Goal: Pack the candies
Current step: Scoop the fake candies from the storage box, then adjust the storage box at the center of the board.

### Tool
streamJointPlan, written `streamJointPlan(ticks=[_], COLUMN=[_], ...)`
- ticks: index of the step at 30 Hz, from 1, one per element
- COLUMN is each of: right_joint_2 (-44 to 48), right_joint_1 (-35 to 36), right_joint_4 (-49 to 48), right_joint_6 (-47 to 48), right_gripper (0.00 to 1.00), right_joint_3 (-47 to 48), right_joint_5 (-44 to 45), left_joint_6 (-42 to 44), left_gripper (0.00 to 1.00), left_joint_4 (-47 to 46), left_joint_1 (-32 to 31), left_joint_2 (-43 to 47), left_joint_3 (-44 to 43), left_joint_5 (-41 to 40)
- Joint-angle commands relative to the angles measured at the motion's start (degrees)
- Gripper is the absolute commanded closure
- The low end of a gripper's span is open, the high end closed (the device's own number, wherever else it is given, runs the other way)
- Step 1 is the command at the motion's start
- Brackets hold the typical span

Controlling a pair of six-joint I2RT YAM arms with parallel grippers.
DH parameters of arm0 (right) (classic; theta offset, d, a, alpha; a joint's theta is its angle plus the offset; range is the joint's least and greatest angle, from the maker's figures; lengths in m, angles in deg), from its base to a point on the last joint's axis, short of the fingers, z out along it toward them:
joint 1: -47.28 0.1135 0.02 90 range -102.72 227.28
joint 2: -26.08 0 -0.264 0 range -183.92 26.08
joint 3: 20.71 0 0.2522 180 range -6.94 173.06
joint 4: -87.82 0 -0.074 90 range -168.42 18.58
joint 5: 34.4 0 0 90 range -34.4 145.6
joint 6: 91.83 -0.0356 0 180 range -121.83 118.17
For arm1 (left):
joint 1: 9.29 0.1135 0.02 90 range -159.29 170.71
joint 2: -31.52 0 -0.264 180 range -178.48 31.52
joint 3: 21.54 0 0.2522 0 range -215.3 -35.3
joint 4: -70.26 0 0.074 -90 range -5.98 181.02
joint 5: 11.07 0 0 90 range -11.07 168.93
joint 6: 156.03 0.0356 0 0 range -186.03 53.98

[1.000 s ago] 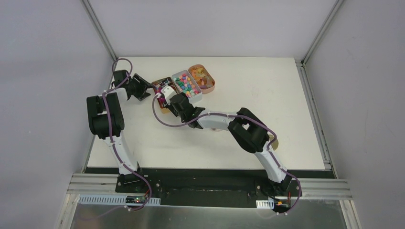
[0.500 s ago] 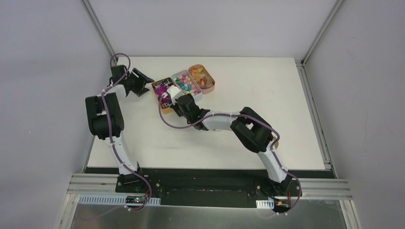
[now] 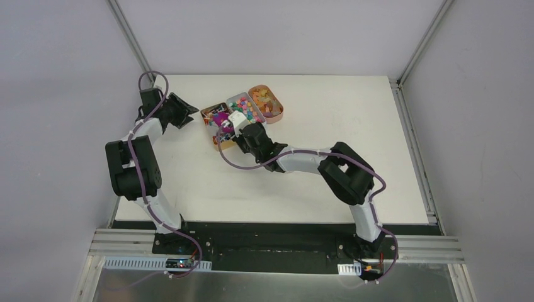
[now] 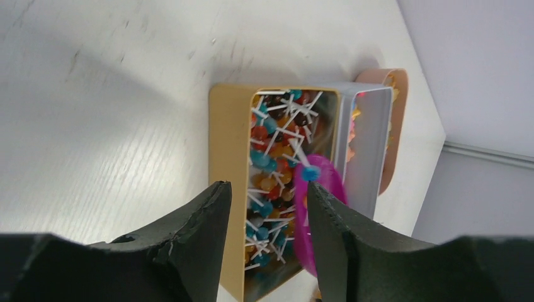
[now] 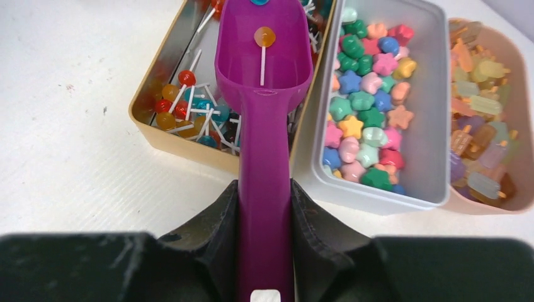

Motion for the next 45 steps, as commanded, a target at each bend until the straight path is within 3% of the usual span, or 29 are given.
streamJointPlan(ticks=[1, 11, 19, 31, 36, 44, 45], right_joint_2=[9.56, 23.31, 35.08, 53.11, 58.24, 64.91, 65.17], right_joint_1=[-0.41, -0.59, -0.58, -0.57, -0.58, -0.40, -0.34], right_joint_4=[-1.60, 1.75, 8.84, 31.59, 40.24, 47.64, 48.81], right_joint_6=[1.01, 3.55, 2.93, 0.46, -2.37, -4.62, -5.14], right_gripper=[1.00, 1.00, 1.00, 1.00, 1.00, 1.00, 1.00], right_joint_3=[-2.03, -10.93, -16.32, -21.12, -22.00, -23.94, -23.76], right_joint_5=[0.26, 2.50, 6.30, 10.18, 11.21, 10.68, 10.67], left_joint_6=[1.67, -1.45, -0.76, -0.60, 0.26, 2.14, 2.50], left_gripper=[0.53, 0.69, 0.71, 0.71, 0.62, 0.34, 0.27], left_joint_4=[-0.71, -4.92, -5.22, -5.17, -3.65, 0.14, 0.40], left_joint_1=[0.51, -0.06, -5.11, -9.13, -9.12, -9.21, -9.21], left_joint_2=[2.47, 2.14, 2.50, 2.88, 5.38, 12.94, 13.99], left_joint_3=[3.70, 10.48, 13.78, 14.69, 13.98, 12.53, 12.44], left_joint_5=[-1.53, 0.08, -0.97, -3.21, -6.48, -7.73, -7.39])
